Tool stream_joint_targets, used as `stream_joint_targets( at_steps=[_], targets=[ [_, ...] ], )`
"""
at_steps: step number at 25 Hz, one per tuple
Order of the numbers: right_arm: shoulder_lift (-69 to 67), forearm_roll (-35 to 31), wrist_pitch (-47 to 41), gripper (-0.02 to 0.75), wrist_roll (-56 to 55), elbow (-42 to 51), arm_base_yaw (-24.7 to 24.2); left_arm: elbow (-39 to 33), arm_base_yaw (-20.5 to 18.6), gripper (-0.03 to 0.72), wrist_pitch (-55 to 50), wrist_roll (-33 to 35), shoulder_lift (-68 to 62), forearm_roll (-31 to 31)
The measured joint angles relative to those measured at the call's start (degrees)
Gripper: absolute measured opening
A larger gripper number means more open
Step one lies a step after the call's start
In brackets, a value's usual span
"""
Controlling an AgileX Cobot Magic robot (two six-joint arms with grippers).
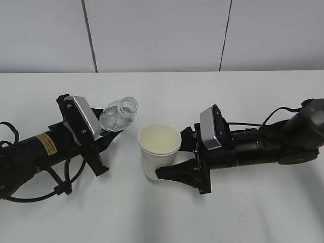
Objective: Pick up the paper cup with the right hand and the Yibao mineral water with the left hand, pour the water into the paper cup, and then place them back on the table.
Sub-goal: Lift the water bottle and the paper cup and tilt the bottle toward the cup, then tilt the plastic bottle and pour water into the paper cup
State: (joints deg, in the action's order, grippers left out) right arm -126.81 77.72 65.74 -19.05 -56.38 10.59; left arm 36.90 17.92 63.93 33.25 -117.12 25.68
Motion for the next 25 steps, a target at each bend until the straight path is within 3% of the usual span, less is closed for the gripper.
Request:
stream_joint_targets(
  at_steps=[10,25],
  targets=[
    [0.0,9.38,0.13,0.51,-11.91,-4.52,0.0,1.12,0.0,0.323,-0.06,9.14,0.07,-0.92],
    [0.0,9.78,-0.54,0.51,-12.53,-5.33,0.0,2.26,0.0,0.322,-0.17,18.97,5.18,-1.15]
  ],
)
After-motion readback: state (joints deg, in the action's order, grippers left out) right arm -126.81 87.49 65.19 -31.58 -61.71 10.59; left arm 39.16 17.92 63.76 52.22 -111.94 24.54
